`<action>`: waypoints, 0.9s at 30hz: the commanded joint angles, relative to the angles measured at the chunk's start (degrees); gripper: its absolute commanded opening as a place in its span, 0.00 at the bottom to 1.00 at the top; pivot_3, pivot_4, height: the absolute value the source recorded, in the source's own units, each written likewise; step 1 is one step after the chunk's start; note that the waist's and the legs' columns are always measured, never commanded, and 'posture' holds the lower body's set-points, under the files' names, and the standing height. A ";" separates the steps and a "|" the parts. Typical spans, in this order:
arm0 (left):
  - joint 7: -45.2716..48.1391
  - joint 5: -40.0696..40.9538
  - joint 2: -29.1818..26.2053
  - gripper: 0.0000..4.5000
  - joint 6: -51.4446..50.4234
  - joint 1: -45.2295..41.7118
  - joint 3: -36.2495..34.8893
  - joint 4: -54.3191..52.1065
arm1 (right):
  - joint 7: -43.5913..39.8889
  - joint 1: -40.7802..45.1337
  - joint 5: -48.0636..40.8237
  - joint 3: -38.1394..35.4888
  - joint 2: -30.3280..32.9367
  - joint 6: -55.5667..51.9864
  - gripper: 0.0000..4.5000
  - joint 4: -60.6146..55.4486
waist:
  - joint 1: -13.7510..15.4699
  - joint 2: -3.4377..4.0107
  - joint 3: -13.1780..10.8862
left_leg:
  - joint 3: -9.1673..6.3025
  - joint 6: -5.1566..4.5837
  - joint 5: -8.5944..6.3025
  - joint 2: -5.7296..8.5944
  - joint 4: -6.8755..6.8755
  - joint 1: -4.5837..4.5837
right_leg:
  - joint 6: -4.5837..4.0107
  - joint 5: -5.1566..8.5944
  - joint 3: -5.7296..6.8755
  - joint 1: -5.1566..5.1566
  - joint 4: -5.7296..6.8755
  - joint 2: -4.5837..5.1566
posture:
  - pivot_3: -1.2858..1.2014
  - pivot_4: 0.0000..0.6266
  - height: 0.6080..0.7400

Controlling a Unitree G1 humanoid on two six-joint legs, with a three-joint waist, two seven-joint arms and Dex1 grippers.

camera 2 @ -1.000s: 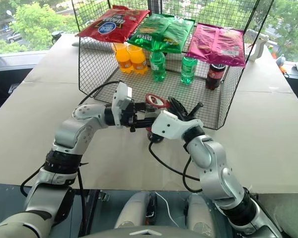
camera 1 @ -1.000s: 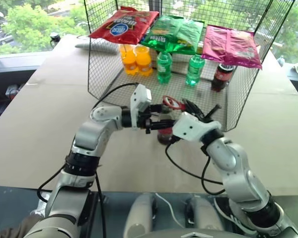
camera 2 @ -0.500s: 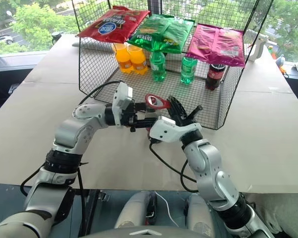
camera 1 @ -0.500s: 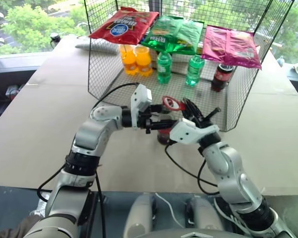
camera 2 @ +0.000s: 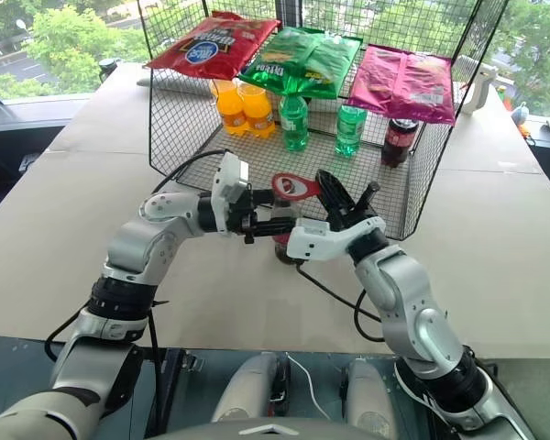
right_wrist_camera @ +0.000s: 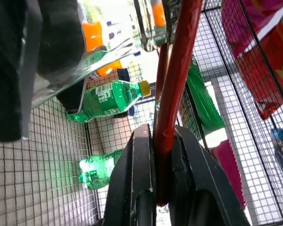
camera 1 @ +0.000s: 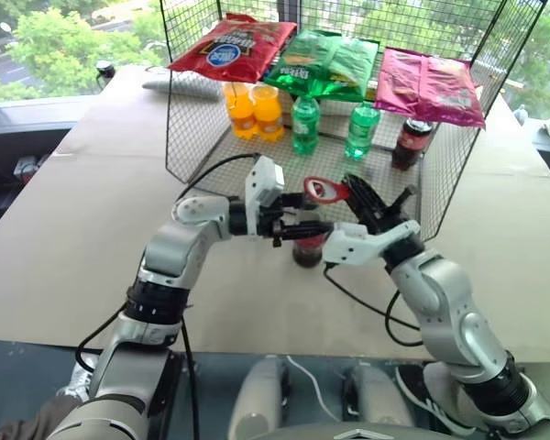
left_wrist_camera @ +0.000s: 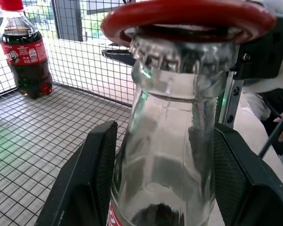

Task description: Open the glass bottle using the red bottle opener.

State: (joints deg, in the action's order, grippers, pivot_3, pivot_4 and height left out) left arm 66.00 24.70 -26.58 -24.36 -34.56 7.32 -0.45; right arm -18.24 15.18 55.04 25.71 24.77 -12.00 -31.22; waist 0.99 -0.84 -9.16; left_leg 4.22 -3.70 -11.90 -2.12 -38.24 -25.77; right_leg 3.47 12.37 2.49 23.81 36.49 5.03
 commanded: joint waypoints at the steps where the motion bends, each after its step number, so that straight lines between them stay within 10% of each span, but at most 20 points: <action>1: -0.63 0.55 0.65 0.49 1.71 -1.97 -1.29 -0.39 | -6.50 -1.44 1.64 0.35 4.12 3.00 0.00 2.13 | 0.03 0.00 0.00 | -0.01 0.00 0.00 0.00 -0.01 0.00 | 0.00 0.00 0.01 -0.01 -0.01 0.00 | 0.52 0.24 1.00; 13: -0.52 0.05 0.97 0.49 2.86 -1.80 -1.13 0.35 | -11.66 4.78 -4.39 -6.65 13.38 12.08 0.00 4.74 | -0.60 0.00 0.03 | 0.05 -0.05 -0.02 -0.06 0.03 0.07 | 0.00 0.01 -0.01 -0.04 -0.02 -0.07 | 0.52 0.24 1.00; 27: -0.83 0.76 -0.06 0.49 2.78 -0.68 -1.70 -1.16 | -13.10 7.18 -8.96 -8.36 6.22 10.17 0.00 2.96 | -0.71 0.01 0.02 | 0.06 -0.05 -0.02 -0.05 0.02 0.05 | -0.01 -0.01 -0.02 -0.04 -0.02 -0.06 | 0.52 0.24 1.00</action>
State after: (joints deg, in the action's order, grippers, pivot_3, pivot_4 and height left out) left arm 65.61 24.58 -25.71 -22.36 -35.11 8.18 0.50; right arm -29.27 23.28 46.40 17.15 30.75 -1.41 -28.83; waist 0.28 -0.83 -9.14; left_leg 4.27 -3.75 -11.92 -2.18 -38.22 -25.72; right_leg 3.46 12.36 2.48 23.78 36.47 4.96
